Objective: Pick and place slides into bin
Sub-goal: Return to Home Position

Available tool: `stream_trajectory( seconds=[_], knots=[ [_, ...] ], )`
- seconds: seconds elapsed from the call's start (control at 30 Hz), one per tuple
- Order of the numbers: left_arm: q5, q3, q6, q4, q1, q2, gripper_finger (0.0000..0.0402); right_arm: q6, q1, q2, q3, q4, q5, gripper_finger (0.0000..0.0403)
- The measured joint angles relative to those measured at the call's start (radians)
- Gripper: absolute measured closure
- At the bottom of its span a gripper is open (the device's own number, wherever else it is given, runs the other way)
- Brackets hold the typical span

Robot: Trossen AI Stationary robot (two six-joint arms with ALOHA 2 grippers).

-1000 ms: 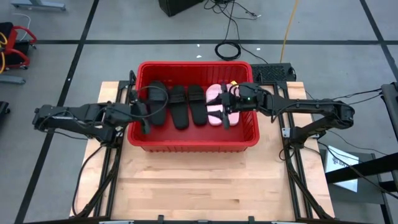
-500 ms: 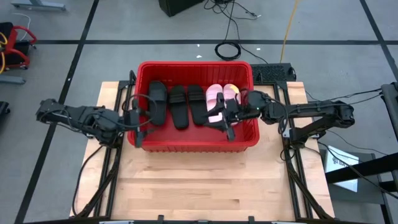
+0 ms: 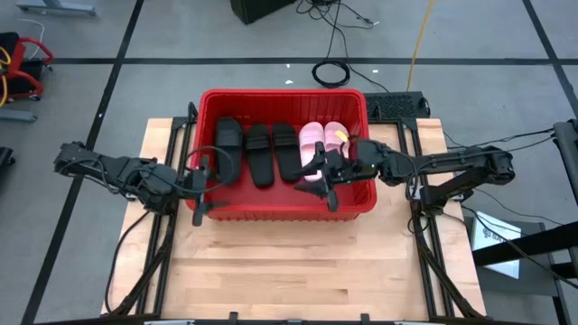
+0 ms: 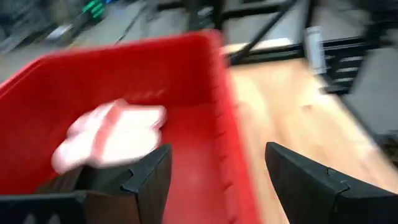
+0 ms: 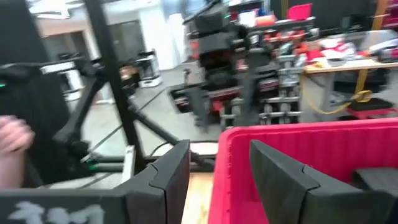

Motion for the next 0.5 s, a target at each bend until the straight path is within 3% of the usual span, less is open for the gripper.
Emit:
stream_trajectory(
  seconds=[0.1,0.17,0.5],
  knots=[
    [0.092,-0.036,0.088,0.173,0.012,0.002,0.0149,0.009,0.021,0.0,0.0,0.011,0.089,0.0248],
    [0.098,-0.044,0.119,0.25,0.027,0.0,0.0149,0.015,0.024,0.0,0.0,0.018,0.092,0.0248],
    [0.064,-0.047,0.12,0.091,0.114,-0.07,0.0149,0.002,0.001,-0.034,-0.001,-0.017,0.036,0.0248]
  ],
)
